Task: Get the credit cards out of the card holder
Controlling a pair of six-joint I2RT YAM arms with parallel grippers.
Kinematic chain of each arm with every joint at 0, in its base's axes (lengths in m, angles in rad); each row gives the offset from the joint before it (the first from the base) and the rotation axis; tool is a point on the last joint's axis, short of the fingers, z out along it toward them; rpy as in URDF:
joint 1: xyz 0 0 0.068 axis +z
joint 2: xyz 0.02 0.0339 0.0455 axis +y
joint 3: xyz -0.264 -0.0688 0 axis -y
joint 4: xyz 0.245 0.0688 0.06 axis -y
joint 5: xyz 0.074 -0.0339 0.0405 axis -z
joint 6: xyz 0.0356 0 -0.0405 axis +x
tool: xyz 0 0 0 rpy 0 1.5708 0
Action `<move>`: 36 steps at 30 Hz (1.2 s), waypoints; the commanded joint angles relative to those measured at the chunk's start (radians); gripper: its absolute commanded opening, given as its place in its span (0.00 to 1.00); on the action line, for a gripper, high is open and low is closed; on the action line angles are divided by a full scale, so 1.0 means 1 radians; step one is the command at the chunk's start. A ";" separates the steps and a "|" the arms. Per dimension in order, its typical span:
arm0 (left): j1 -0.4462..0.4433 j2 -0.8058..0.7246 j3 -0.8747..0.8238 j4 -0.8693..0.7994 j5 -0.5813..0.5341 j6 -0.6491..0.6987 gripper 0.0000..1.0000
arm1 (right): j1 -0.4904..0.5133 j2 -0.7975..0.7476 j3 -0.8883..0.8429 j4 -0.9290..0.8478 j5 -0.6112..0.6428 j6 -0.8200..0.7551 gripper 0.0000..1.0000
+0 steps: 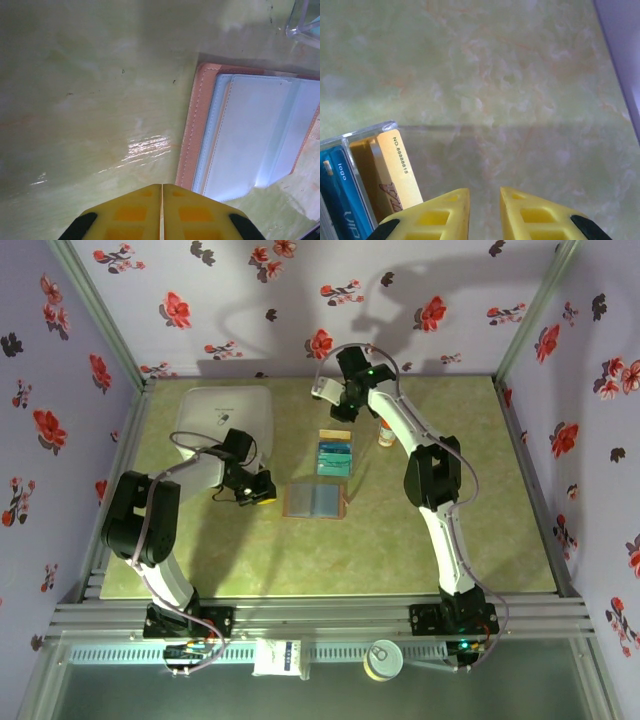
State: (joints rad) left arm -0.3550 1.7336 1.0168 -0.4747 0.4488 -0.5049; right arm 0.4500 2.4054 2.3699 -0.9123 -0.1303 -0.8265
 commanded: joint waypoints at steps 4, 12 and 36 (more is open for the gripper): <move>0.008 0.018 0.011 -0.016 0.017 0.026 0.09 | 0.013 0.030 -0.050 0.034 0.008 0.017 0.24; 0.009 0.020 0.002 -0.005 0.023 0.023 0.09 | 0.025 0.031 -0.111 0.009 0.008 0.010 0.23; 0.006 0.036 0.019 0.078 0.105 -0.019 0.08 | 0.118 -0.297 -0.400 0.197 0.062 0.373 0.25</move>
State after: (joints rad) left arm -0.3531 1.7531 1.0206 -0.4267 0.5106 -0.5106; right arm 0.5407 2.1796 2.0418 -0.7689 -0.0795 -0.6109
